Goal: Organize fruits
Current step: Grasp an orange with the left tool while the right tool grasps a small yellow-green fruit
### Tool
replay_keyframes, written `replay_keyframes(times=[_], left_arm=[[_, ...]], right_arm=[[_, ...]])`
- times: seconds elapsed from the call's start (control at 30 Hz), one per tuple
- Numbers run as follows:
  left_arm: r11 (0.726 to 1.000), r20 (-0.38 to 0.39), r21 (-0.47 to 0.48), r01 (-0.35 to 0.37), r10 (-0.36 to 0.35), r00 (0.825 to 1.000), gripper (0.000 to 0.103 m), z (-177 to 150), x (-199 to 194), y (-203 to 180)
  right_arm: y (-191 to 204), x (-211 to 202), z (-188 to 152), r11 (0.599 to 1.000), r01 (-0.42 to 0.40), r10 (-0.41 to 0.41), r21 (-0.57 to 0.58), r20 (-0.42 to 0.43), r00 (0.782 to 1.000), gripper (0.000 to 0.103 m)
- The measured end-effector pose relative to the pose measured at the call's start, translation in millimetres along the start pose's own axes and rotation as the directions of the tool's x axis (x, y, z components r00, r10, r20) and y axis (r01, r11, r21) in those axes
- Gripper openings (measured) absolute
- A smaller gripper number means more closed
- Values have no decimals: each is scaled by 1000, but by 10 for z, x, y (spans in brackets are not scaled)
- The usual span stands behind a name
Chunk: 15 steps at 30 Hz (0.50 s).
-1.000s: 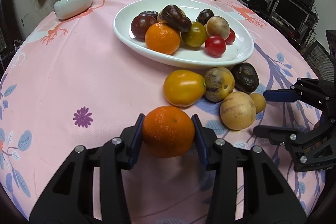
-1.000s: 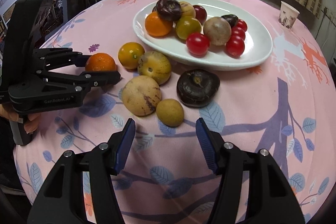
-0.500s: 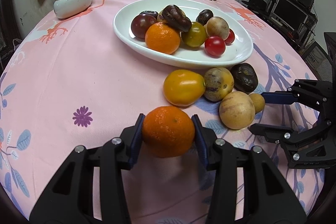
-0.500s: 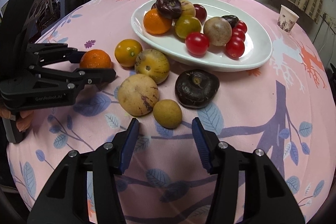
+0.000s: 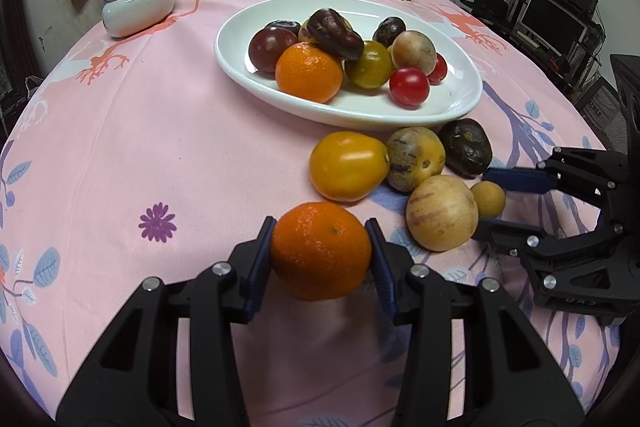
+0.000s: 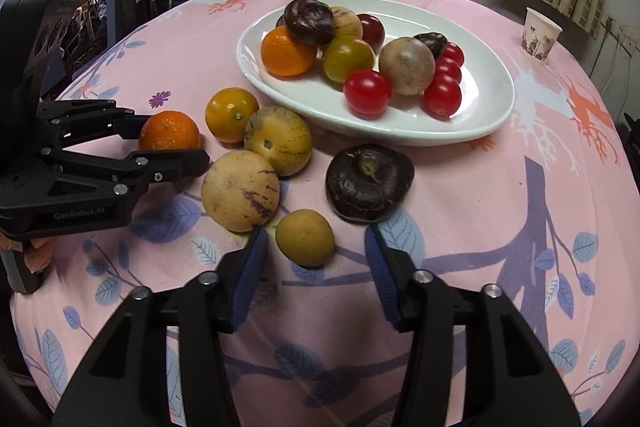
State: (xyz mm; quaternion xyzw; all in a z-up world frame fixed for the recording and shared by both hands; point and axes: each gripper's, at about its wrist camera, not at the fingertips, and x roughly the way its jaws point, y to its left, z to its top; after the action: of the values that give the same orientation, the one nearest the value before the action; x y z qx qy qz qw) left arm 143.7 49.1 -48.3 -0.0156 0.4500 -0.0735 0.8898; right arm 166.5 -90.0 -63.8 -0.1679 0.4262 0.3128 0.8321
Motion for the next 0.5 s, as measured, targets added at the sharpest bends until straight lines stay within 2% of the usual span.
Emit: replay_keyframes(times=[0.07, 0.27, 0.5], left_arm=[[1000, 0, 0, 0, 0, 1000, 46, -1, 0, 1], [1000, -1, 1, 1, -1, 1000, 46, -1, 1, 4], [1000, -1, 8, -4, 4, 1000, 45, -11, -23, -35]], right_arm=[[63, -6, 1, 999, 20, -20, -26, 4, 1000, 28], [-94, -36, 19, 998, -16, 15, 54, 2, 1000, 27], [-135, -217, 38, 997, -41, 37, 67, 59, 998, 28]])
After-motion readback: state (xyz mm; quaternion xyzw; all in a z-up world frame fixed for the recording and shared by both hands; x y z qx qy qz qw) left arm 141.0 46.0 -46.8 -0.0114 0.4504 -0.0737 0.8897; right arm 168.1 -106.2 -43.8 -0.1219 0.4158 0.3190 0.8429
